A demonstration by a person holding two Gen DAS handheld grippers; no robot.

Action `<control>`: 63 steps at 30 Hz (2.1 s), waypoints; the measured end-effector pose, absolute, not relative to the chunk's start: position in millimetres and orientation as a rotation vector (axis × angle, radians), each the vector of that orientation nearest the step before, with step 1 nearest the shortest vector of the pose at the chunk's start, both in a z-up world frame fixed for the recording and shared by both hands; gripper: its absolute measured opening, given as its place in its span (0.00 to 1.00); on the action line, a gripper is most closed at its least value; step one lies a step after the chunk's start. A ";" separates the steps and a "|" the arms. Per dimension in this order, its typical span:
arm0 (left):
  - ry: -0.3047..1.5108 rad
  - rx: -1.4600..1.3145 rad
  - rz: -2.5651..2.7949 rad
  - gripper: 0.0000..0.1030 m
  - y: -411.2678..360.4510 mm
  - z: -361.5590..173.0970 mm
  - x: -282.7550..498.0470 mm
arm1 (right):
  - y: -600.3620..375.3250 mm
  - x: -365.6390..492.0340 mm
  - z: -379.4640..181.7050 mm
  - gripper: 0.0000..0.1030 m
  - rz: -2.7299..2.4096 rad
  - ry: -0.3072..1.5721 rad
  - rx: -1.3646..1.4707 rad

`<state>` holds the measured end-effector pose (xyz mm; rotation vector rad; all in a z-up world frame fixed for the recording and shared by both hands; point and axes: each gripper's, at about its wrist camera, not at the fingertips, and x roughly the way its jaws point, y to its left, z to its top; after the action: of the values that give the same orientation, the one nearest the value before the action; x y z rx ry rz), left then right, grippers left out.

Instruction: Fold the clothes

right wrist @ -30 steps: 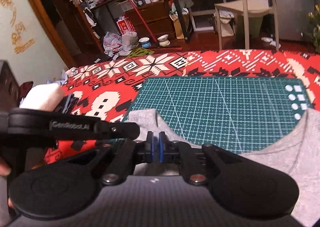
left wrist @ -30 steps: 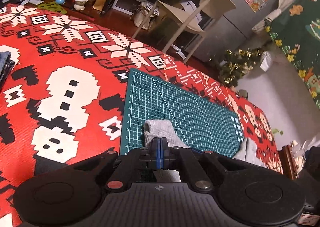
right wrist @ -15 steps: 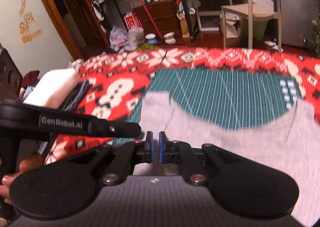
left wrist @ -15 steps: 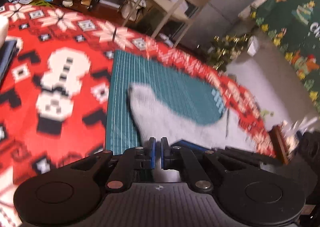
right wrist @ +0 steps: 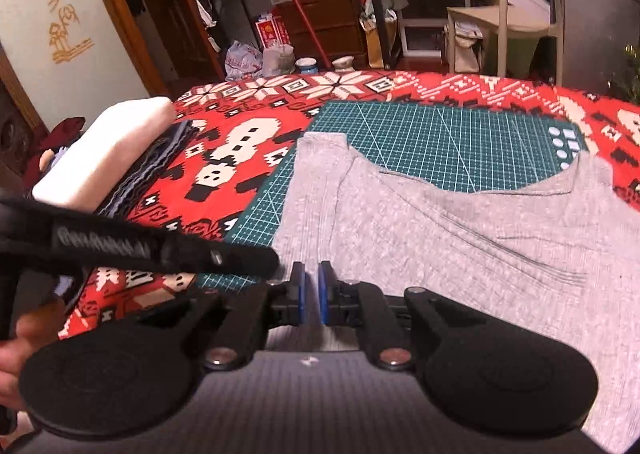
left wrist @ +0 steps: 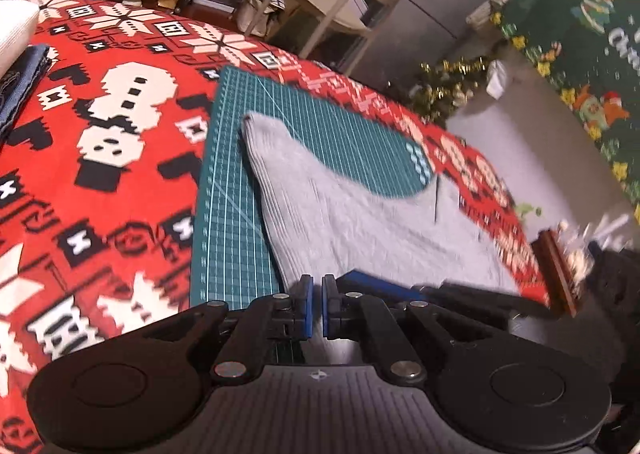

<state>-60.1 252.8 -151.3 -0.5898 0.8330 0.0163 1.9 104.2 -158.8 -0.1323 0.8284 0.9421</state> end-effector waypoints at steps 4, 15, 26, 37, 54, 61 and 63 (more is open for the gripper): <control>0.848 -0.572 0.010 0.04 241.9 -154.3 -72.3 | 90.9 -17.2 -156.2 0.08 0.971 0.830 -0.152; 0.883 -0.552 -0.008 0.04 221.2 -156.1 -107.5 | 70.0 -48.8 -159.4 0.08 0.955 0.848 -0.187; 0.856 -0.448 -0.012 0.04 204.3 -147.9 -131.5 | 31.9 -72.7 -165.3 0.08 0.915 0.839 -0.163; 0.846 -0.391 -0.058 0.04 181.0 -157.6 -116.5 | 29.4 -68.1 -155.1 0.09 0.839 0.698 -0.215; 0.794 -0.367 -0.055 0.04 175.2 -153.4 -107.8 | 28.7 -69.1 -156.1 0.09 0.880 0.720 -0.179; 0.796 -0.252 -0.058 0.05 165.6 -157.1 -123.2 | 21.2 -86.1 -171.3 0.07 0.896 0.727 -0.248; 0.801 -0.241 -0.063 0.05 163.0 -154.5 -125.7 | 14.6 -88.9 -168.8 0.07 0.895 0.741 -0.250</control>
<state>-125.7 163.0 -154.5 -0.2414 0.8010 -0.0626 -88.9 14.6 -168.8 -0.2500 0.7407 0.8953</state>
